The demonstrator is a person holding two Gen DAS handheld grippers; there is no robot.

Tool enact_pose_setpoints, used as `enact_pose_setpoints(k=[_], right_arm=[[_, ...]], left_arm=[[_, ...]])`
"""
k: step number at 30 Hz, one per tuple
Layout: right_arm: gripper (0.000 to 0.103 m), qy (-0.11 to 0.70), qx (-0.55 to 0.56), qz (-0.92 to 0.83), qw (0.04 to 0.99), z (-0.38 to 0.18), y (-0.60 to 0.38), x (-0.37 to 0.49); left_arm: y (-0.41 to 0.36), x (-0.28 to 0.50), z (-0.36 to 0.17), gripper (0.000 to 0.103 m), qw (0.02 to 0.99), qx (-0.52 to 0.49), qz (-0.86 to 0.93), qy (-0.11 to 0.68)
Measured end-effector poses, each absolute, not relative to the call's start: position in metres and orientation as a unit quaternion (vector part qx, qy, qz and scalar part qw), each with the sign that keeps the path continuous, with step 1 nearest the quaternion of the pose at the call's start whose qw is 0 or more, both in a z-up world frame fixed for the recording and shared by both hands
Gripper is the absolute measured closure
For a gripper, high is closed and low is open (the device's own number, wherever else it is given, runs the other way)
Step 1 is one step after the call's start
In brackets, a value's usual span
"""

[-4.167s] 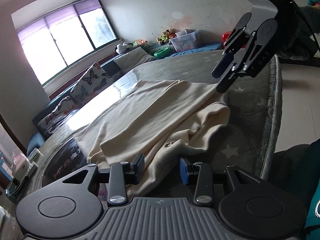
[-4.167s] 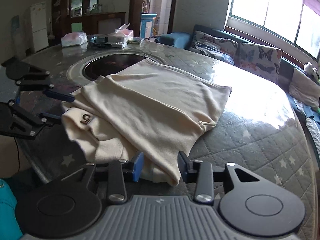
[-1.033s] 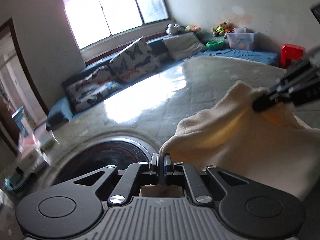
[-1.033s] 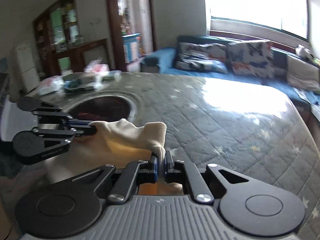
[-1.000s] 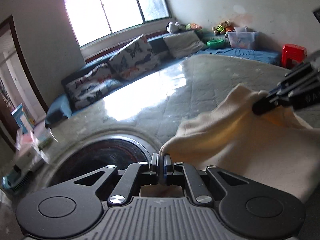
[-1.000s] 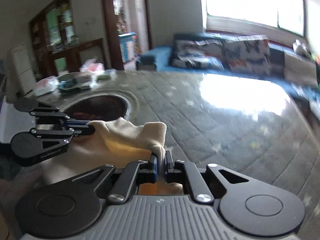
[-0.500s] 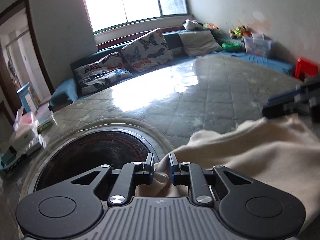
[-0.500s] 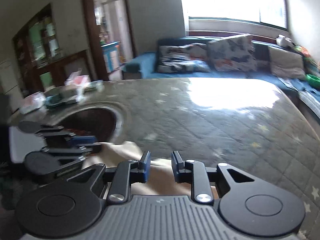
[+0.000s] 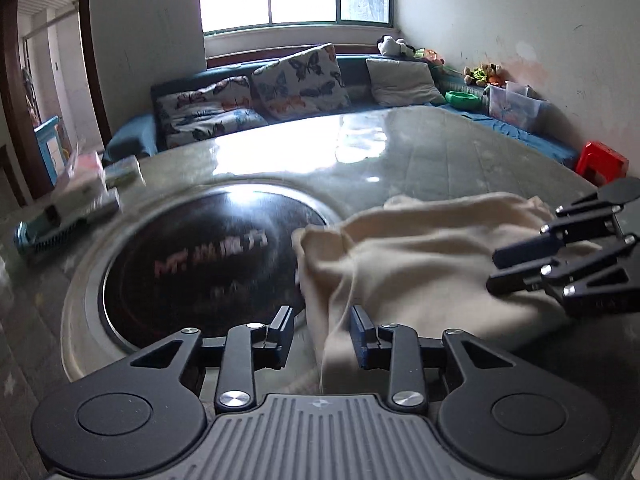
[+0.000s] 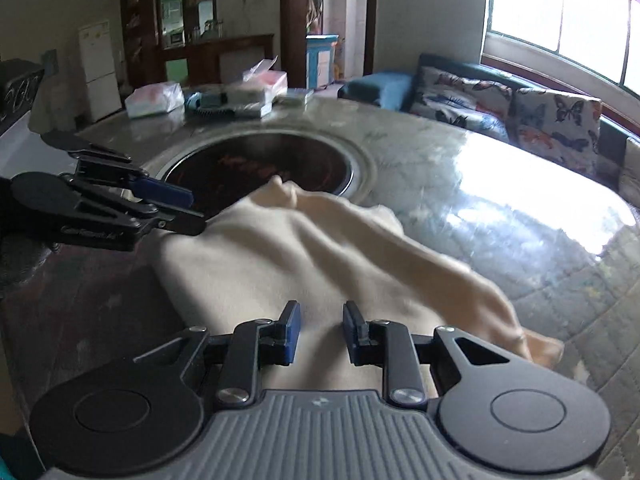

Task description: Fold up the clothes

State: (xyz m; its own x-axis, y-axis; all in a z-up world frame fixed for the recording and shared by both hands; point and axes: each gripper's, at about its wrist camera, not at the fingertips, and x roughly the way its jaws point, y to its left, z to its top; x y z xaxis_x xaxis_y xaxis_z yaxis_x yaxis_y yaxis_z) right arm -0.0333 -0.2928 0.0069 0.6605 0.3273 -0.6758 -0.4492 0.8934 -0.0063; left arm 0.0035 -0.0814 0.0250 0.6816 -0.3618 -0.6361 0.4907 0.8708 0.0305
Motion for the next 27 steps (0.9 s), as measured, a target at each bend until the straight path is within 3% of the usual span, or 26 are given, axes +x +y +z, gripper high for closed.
enact_pose_setpoints(k=[1, 3, 5, 20, 27], right_arm=[[0.079, 0.352, -0.09, 0.217, 0.906, 0.006, -0.292, -0.035], [0.078, 0.355, -0.096, 0.223, 0.903, 0.006, -0.29, -0.037], [0.078, 0.357, -0.101, 0.23, 0.9, 0.006, -0.289, -0.04], [0.078, 0.382, -0.117, 0.296, 0.868, 0.013, -0.289, -0.1], [0.079, 0.365, -0.071, 0.279, 0.885, 0.031, -0.3, -0.096]], left_arm=[[-0.081, 0.003, 0.026, 0.071, 0.91, 0.096, -0.237, 0.326], [-0.08, 0.001, 0.026, 0.081, 0.905, 0.092, -0.248, 0.333], [-0.08, -0.003, 0.026, 0.082, 0.9, 0.092, -0.259, 0.339], [-0.065, -0.068, 0.031, 0.08, 0.866, 0.131, -0.331, 0.353], [-0.072, -0.066, 0.055, 0.08, 0.881, 0.118, -0.341, 0.307]])
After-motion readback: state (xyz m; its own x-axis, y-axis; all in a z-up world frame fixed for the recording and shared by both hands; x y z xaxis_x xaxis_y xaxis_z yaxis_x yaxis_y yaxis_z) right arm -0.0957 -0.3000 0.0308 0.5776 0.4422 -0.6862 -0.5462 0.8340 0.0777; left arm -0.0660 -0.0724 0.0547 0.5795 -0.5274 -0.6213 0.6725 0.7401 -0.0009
